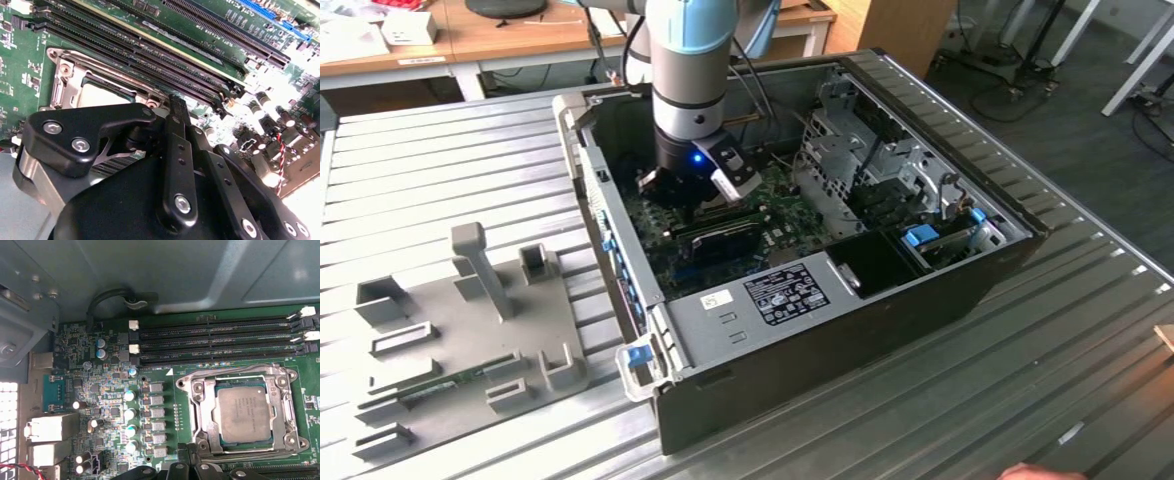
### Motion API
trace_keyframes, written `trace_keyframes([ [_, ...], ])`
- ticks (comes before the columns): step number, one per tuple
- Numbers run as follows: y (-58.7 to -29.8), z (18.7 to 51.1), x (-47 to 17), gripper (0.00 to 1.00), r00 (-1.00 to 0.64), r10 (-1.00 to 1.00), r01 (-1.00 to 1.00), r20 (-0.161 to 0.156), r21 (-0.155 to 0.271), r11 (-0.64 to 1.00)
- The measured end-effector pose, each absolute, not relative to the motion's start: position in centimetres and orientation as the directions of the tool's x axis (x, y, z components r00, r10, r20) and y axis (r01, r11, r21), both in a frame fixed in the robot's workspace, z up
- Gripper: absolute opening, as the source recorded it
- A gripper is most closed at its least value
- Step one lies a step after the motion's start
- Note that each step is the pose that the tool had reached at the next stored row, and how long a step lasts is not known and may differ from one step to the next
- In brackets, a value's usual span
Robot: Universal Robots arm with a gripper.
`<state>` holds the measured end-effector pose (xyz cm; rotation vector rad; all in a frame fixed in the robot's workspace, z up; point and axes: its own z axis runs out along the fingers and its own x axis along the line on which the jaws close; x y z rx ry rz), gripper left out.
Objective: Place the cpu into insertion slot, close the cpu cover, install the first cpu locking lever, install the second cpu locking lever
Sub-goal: 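Install the second cpu locking lever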
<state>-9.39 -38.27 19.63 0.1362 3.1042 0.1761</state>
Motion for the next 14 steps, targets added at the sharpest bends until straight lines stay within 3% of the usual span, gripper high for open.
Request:
trace_keyframes([
  [14,-38.28,19.34,-9.43,0.10,-0.996,0.089,0.086,-0.025,0.113,0.990],
])
